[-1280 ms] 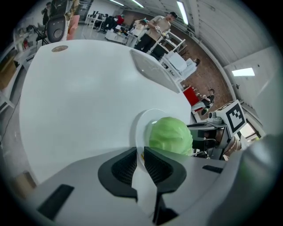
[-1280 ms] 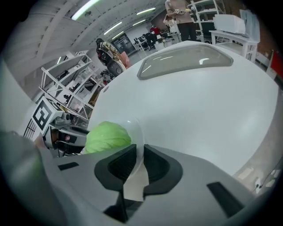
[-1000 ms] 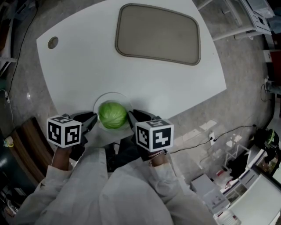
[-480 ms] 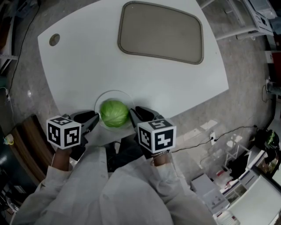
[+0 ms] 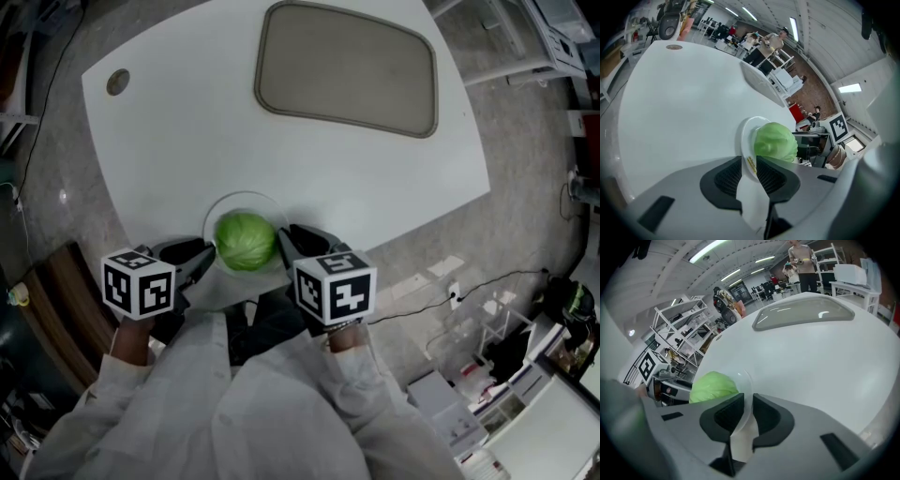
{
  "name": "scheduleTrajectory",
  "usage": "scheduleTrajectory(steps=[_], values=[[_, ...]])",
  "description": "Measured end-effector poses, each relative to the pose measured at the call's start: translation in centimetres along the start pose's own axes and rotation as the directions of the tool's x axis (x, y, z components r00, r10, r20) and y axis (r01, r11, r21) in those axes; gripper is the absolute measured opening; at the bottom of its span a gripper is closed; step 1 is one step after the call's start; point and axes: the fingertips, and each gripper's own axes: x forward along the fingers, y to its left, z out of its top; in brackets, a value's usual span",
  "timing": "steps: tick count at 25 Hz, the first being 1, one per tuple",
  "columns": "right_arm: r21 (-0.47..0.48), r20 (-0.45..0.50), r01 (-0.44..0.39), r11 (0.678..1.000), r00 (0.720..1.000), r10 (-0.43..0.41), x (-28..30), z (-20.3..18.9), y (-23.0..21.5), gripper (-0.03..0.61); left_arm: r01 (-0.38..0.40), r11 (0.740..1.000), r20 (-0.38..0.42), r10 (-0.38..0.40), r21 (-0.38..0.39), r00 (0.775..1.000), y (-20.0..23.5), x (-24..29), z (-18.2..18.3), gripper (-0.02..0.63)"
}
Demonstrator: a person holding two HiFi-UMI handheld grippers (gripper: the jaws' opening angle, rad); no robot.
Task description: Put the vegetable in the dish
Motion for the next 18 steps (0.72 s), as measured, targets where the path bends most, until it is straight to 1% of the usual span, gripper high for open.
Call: scheduleTrajectory(steps=[3,6,8,11,18], values=[[0.025,0.003,-0.004,1.0,1.0,0.004,0.17,-0.09,0.06,0.066,-0.008,1.0,-0.012,0.008,0.006,1.0,-0.07,0.25,-0.22,0.097],[0.035,0.001,-0.006,0.999,1.0,0.006,0.25,-0.07,0.17,0.066,0.01,0.999,-0.014,-0.01,-0.034,1.0,0.09,0.22,-0.13,0.095],[0.048,-0.005,-0.02,0.999,1.0,0.021,0.23,-0.13,0.2,0.066,0.024,0.998,0.003,-0.023,-0.067,1.0,0.15,0.27,0.06,0.089],[0.072,-0.015,-0.036,0.997,0.999,0.038,-0.03,-0.3,0.04,0.064,0.02,0.996,0.031,-0.018,-0.082,0.999,0.1,0.42,0.35,0.069],[0.093,-0.03,-0.012,0.996,0.999,0.015,-0.51,0.5,-0.16,0.054,-0.001,0.997,-0.022,-0.001,-0.081,1.0,-0.13,0.6,0.46,0.063]])
